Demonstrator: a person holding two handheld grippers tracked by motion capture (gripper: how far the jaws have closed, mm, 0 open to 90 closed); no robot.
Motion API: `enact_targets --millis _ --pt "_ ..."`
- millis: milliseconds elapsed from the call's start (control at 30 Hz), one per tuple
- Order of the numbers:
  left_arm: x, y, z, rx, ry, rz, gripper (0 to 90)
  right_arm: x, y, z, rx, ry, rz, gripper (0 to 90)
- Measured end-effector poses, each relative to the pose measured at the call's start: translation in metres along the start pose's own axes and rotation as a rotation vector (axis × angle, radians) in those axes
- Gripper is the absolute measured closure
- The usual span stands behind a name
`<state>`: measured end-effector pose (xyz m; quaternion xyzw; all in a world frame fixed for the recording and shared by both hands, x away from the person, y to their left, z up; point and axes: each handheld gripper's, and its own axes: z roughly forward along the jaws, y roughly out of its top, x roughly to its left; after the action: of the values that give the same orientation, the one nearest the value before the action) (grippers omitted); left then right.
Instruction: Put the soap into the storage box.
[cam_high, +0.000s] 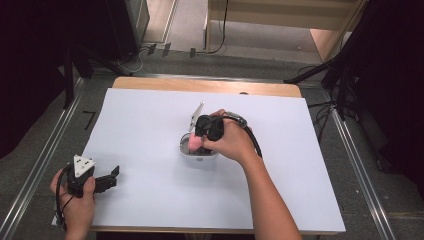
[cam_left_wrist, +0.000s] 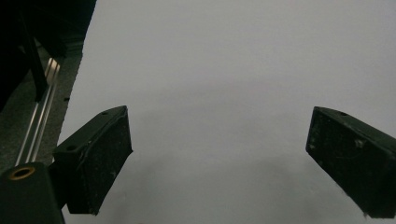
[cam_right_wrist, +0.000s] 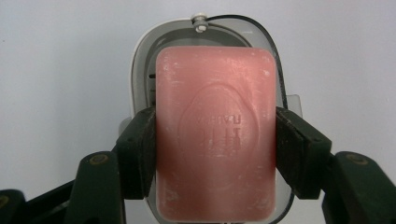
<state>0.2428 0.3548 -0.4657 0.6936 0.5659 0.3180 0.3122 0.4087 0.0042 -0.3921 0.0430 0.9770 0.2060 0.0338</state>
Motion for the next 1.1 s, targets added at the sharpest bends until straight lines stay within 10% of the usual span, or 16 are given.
enact_targets --millis 467,1100 --pt "0.000 0.000 0.000 0.000 0.000 -0.002 7.3 -0.002 -0.008 -0.016 -0.078 0.001 0.048 37.8" --pt "-0.001 0.000 0.000 -0.001 0.003 0.001 7.3 0.004 -0.072 -0.035 -0.182 -0.135 0.305 12.1"
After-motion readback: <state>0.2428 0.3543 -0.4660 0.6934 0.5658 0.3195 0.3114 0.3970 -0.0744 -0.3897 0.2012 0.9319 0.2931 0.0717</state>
